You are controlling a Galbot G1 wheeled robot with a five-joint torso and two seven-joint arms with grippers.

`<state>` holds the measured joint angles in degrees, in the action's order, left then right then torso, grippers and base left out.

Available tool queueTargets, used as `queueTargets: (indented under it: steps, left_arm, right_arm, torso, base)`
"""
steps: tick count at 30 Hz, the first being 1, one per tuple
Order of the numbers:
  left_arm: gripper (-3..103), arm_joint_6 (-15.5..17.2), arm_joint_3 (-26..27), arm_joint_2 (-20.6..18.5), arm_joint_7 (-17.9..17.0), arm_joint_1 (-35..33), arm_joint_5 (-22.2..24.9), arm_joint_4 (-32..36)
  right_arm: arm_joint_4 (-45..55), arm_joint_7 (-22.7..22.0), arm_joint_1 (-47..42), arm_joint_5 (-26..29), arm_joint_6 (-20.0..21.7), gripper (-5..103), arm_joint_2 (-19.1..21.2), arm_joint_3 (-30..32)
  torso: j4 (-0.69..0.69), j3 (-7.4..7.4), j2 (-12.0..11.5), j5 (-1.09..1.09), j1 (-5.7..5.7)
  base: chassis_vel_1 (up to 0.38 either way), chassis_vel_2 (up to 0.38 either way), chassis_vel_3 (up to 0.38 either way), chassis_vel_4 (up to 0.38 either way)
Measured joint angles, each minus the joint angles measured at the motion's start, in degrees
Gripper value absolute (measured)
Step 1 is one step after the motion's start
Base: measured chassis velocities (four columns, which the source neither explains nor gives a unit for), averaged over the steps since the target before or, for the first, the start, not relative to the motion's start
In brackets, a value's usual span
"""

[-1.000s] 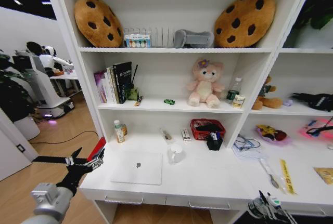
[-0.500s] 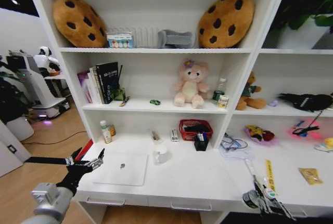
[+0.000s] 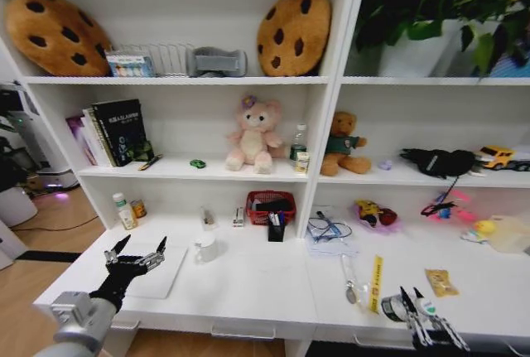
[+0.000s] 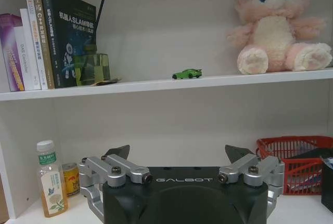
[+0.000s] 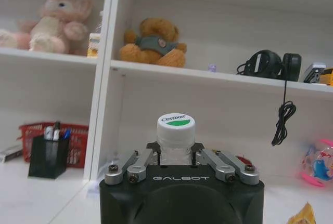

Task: Organize the objects on the table.

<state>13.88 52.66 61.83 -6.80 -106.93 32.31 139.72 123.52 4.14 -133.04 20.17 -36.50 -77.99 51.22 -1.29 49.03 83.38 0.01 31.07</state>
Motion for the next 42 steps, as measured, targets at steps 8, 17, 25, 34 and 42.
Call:
queueTargets:
  steps: [8,17,25,34,42]
  left_arm:
    - [100,0.0,0.0,0.0,0.0,0.0,0.0,0.0]
    - [100,0.0,0.0,0.0,0.0,0.0,0.0,0.0]
    - [100,0.0,0.0,0.0,0.0,0.0,0.0,0.0]
    - [100,0.0,0.0,0.0,0.0,0.0,0.0,0.0]
    - [100,0.0,0.0,0.0,0.0,0.0,0.0,0.0]
  right_arm:
    - [-15.9,0.5,-1.4,-10.8,-9.6,26,-1.0,-5.5]
    - [-35.7,0.3,8.6,-8.3,-7.2,26,2.1,-9.0]
    - [-52.2,1.6,23.5,-4.0,1.3,26,4.5,-12.3]
    - [-61.6,4.6,36.0,-1.2,21.5,26,6.1,-13.7]
    - [-73.6,6.8,51.4,-11.8,22.1,26,6.0,-15.0]
  torso:
    - [-0.03,-0.01,0.0,-0.06,0.0]
    - [-0.02,0.0,0.0,0.01,0.0]
    - [-0.01,0.0,0.0,0.02,0.0]
    - [-0.02,0.01,0.0,0.0,0.0]
    - [0.01,0.01,0.0,-0.01,0.01]
  base:
    - [0.041,0.062,-0.048,-0.051]
    - [0.016,0.018,-0.017,-0.012]
    - [0.0,0.0,0.0,0.0]
    - [0.0,0.0,0.0,0.0]
    - [0.0,0.0,0.0,0.0]
